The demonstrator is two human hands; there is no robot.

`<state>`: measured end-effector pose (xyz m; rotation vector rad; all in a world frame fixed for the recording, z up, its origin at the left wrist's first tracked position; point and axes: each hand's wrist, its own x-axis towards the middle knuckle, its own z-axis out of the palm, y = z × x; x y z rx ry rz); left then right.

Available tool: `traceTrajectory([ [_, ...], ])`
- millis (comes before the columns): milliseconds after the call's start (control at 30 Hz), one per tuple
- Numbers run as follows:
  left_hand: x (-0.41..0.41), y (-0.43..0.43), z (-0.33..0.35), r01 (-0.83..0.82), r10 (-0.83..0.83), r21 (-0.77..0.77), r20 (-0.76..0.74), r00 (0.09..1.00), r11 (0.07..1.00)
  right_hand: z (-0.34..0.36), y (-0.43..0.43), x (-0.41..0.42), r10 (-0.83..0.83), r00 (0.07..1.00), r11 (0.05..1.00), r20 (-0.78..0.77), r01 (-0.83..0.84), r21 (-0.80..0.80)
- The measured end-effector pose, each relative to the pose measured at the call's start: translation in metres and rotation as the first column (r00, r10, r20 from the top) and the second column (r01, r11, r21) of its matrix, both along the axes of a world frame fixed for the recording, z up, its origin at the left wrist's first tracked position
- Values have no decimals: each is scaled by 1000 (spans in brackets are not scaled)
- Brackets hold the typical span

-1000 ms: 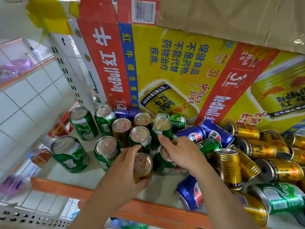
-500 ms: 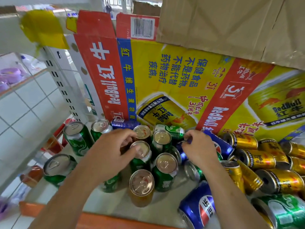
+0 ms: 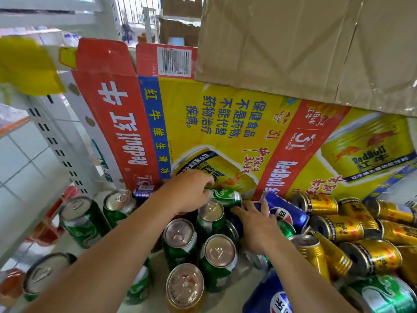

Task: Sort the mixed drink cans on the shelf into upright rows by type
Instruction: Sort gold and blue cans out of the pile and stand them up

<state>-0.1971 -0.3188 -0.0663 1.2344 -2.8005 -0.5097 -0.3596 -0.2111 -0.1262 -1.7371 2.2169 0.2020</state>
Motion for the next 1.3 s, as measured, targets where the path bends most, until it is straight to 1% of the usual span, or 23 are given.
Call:
traceTrajectory([
  [100,-21,-11,-7,43,-45,37,62,997,998,2,5,-5,7,995,994,96,3,-105],
  [200,-37,-18,-6,91,-100,70,141,985,993,12,12,-13,-25,945,955,327,120,-272],
  [267,-49,-20,-5,138,-150,69,220,964,988,17,19,-17,-90,882,898,462,272,-345],
  [333,-61,-23,-7,170,-184,73,297,937,983,18,25,-20,-137,801,819,583,422,-388],
  [400,-73,-22,-11,203,-214,70,360,908,977,16,31,-20,-139,737,751,661,514,-415],
  [500,-85,-15,-18,258,-248,23,366,897,966,20,36,-14,-105,630,639,770,635,-433],
  [567,-90,-9,-21,250,-227,-19,351,908,968,27,38,-10,-51,497,560,866,732,-387],
  [633,-94,-4,-19,229,-207,-7,401,893,973,32,39,-6,-33,300,478,953,843,-248],
  [667,-97,-4,-17,218,-210,34,444,871,975,35,39,-6,-36,163,432,986,892,-131],
  [700,-99,-3,-16,223,-232,78,493,838,972,36,39,-6,-31,5,390,1000,921,8],
  [733,-101,-2,-14,247,-265,106,534,803,963,37,39,-6,-6,-150,364,989,920,142],
  [767,-103,-1,-14,278,-290,110,565,772,954,39,39,-7,31,-276,360,961,900,247],
  [800,-104,-1,-15,302,-303,103,586,752,948,41,40,-7,71,-370,375,926,870,319],
  [833,-103,0,-15,301,-306,109,590,747,947,42,41,-7,111,-439,398,891,842,365],
  [900,-99,-1,-11,273,-282,102,557,781,957,45,46,-6,170,-550,467,818,775,425],
  [933,-95,-1,-6,264,-268,83,504,821,961,47,49,-5,178,-586,512,790,741,434],
  [967,-91,-2,-1,247,-253,71,430,867,966,47,51,-5,168,-602,550,781,714,432],
  [1033,-81,-5,6,217,-231,78,287,930,973,44,53,-5,103,-578,601,809,684,412],
  [1100,-71,-7,8,198,-213,94,186,959,976,40,52,-5,40,-537,623,843,673,399],
  [1167,-64,-8,5,165,-174,69,157,972,984,40,49,-2,32,-535,620,844,673,403],
  [1233,-58,-8,2,111,-114,26,168,979,993,39,45,-2,74,-590,615,804,662,428],
  [1267,-56,-8,1,86,-87,16,171,981,996,39,44,-3,77,-617,621,783,644,447],
  [1300,-54,-7,0,55,-57,19,167,984,998,40,43,-4,47,-625,630,779,624,462],
])
